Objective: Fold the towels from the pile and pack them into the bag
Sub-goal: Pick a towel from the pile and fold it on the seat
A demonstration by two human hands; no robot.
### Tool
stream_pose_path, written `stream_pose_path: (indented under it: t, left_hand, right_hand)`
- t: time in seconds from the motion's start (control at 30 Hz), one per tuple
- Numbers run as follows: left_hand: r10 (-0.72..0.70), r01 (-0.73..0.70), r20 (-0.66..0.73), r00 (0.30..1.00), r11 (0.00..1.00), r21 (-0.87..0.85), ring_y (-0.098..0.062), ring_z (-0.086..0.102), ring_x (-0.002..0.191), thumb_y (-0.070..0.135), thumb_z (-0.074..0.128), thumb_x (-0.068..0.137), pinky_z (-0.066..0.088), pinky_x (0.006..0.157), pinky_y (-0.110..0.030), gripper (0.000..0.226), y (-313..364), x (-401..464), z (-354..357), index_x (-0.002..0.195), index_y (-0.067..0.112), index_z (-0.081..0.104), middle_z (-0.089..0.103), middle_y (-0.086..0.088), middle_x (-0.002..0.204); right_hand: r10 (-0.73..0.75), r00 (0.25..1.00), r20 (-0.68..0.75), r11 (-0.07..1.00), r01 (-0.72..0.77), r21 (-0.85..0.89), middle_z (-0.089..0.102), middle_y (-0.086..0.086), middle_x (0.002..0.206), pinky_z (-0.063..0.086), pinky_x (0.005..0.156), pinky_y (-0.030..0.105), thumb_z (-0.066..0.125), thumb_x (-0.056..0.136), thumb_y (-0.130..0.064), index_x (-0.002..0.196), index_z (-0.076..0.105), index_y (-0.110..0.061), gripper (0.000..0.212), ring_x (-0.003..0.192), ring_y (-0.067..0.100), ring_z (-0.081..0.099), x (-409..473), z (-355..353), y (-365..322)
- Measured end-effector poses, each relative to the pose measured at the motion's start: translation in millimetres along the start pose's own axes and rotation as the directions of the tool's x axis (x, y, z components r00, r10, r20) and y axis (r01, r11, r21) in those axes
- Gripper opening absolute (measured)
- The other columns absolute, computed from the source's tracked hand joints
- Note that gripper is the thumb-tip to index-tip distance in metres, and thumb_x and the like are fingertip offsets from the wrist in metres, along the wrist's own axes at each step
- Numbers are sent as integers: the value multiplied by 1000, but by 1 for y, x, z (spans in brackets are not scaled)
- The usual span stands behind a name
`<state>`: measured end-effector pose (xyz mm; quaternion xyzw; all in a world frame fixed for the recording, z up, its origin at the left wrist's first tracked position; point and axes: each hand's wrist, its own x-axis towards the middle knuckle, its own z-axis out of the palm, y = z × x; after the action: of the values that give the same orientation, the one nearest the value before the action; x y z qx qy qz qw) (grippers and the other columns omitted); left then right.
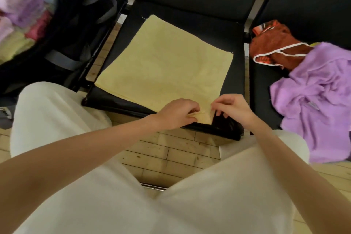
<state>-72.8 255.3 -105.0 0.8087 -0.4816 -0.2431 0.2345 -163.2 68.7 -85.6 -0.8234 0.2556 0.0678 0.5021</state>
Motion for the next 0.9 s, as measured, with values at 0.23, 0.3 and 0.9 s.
stream_pose_path:
  t: [0.23, 0.3, 0.9]
  left_hand:
    - [41, -41, 3, 999, 999, -18, -11, 53, 71, 30, 56, 95, 37, 58, -24, 22, -1, 4, -1, 110, 15, 59, 64, 3, 87]
    - [23, -24, -5, 1000, 997, -79, -11, 53, 65, 30, 56, 95, 37, 55, -23, 20, -3, 4, -4, 101, 12, 62, 63, 2, 80]
    - [-149, 400, 422, 894, 689, -604, -22, 72, 87, 16, 68, 87, 57, 86, -31, 16, 19, -3, -18, 101, 7, 70, 72, -6, 102]
  right_hand:
    - [17, 857, -514, 901, -237, -364, 64, 19, 106, 47, 73, 34, 57, 91, -19, 104, 62, 3, 26, 94, 33, 62, 88, -21, -3]
    - [-56, 833, -551, 852, -248, -461, 58, 20, 115, 45, 79, 36, 56, 93, -28, 110, 56, 2, 34, 106, 35, 56, 110, -19, -11]
    - [143, 765, -628, 987, -153, 39, 40, 3, 60, 35, 57, 25, 57, 85, -9, 59, 39, -13, 32, 56, 18, 42, 116, -28, -11]
